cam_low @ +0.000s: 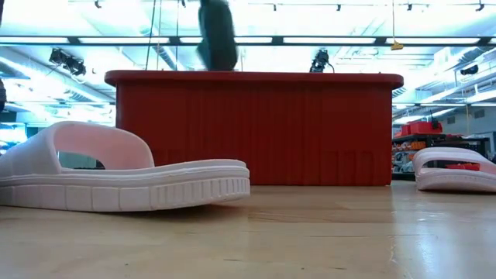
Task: Pick and place slides into bin
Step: Put the green slipper into the red bin
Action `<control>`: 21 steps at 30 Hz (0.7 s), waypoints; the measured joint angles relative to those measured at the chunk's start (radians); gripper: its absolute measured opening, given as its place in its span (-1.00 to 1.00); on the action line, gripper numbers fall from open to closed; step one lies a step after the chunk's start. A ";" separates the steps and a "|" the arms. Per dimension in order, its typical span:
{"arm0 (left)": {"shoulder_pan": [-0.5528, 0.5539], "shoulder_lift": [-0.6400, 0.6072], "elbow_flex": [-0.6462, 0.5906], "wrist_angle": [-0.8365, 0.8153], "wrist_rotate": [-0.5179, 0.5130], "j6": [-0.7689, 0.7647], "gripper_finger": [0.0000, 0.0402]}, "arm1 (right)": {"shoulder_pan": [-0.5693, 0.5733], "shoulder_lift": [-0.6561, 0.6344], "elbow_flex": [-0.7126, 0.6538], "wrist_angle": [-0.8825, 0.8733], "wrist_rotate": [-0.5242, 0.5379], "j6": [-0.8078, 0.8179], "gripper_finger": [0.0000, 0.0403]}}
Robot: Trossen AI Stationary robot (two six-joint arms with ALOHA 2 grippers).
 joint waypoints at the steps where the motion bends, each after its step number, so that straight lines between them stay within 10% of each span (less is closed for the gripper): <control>1: 0.043 0.003 -0.055 0.035 0.021 0.027 -0.98 | 0.004 0.000 0.000 0.000 0.000 0.008 -0.18; 10: 0.192 0.045 -0.619 0.622 0.111 0.533 -0.98 | 0.006 0.000 0.000 -0.001 0.000 0.050 -0.18; 21: 0.262 0.155 -0.805 0.851 0.114 0.499 -1.00 | 0.006 0.000 0.000 -0.001 0.001 0.041 -0.18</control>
